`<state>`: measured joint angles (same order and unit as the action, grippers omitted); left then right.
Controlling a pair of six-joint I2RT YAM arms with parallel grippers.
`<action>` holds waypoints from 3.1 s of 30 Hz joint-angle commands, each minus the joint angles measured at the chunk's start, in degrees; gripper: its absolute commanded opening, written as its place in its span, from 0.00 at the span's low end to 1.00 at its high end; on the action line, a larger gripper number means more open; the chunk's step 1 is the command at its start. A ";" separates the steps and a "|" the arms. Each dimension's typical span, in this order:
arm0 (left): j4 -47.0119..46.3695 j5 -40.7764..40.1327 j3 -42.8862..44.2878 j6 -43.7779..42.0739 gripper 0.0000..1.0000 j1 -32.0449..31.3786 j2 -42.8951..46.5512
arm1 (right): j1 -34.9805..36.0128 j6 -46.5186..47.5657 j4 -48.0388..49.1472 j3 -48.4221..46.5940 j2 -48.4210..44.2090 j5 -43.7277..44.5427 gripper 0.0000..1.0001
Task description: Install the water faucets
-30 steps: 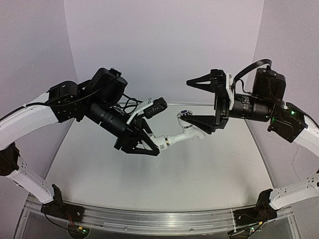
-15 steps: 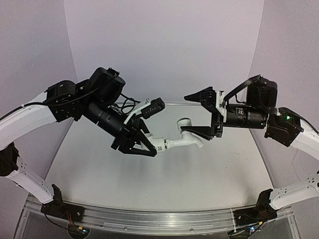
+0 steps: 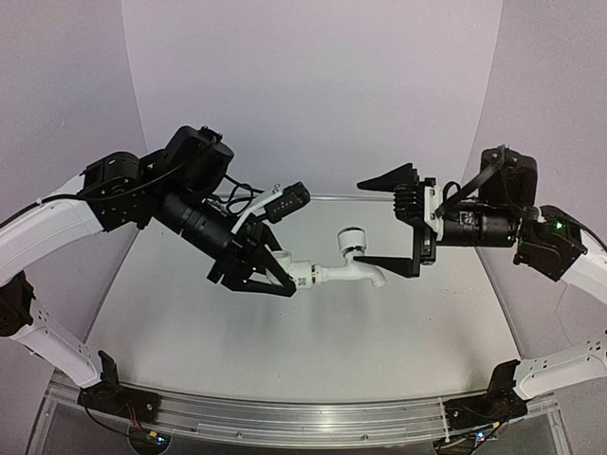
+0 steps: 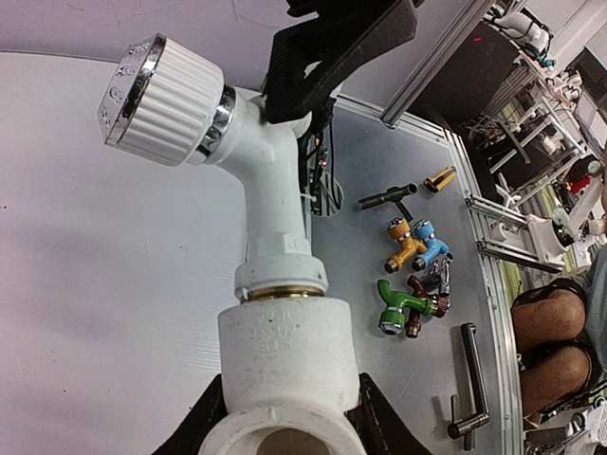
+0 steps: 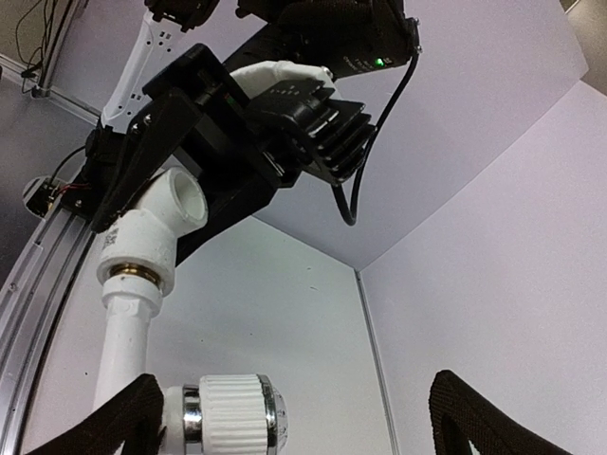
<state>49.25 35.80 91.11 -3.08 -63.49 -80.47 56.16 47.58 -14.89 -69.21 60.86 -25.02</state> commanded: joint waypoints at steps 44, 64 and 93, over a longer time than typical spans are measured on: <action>-17.07 24.63 -1.22 15.21 0.00 5.06 -4.22 | 0.58 40.23 12.78 16.36 -8.66 -6.70 0.66; -14.73 20.29 -0.17 12.13 0.00 5.05 -4.37 | 0.60 24.93 13.28 13.50 -6.91 -8.09 0.16; -29.54 -40.73 -17.94 -30.23 0.09 -9.18 9.65 | -0.04 -43.20 8.34 3.12 1.47 -5.54 0.00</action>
<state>27.25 11.95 76.10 -23.30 -68.86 -71.17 56.47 16.45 -10.62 -61.85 61.50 -29.66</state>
